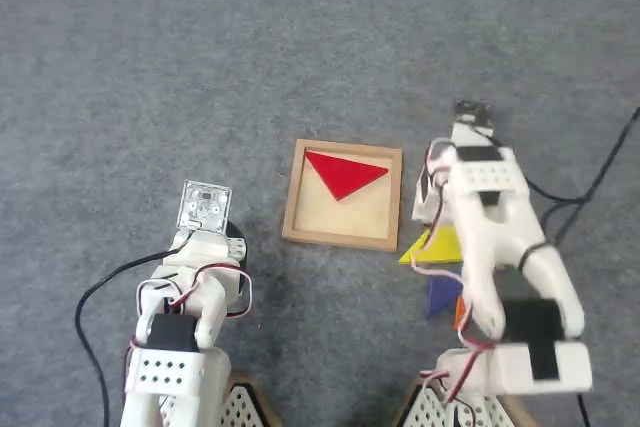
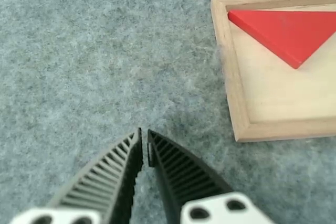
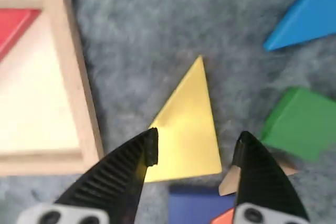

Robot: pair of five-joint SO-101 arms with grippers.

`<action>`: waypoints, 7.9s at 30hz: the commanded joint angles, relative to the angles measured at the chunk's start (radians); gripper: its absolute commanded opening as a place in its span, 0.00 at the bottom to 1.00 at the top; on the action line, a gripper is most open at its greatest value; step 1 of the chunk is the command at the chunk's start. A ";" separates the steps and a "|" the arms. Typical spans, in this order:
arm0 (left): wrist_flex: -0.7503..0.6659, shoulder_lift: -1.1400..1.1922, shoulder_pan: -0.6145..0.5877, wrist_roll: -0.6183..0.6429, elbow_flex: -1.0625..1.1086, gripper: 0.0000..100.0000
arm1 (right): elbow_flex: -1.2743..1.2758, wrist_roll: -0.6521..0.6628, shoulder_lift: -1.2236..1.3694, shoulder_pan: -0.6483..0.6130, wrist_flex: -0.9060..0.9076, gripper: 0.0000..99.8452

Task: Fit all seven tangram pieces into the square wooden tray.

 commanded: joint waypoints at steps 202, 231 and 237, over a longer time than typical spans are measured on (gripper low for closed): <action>0.008 -0.014 -0.003 0.005 -0.008 0.02 | 0.272 0.149 -0.297 -0.074 -0.127 0.29; 0.008 -0.014 -0.003 0.005 -0.008 0.02 | 0.124 -0.089 0.051 0.018 -0.180 0.12; 0.008 -0.014 -0.003 0.005 -0.008 0.02 | 0.109 -0.083 0.051 0.030 -0.177 0.08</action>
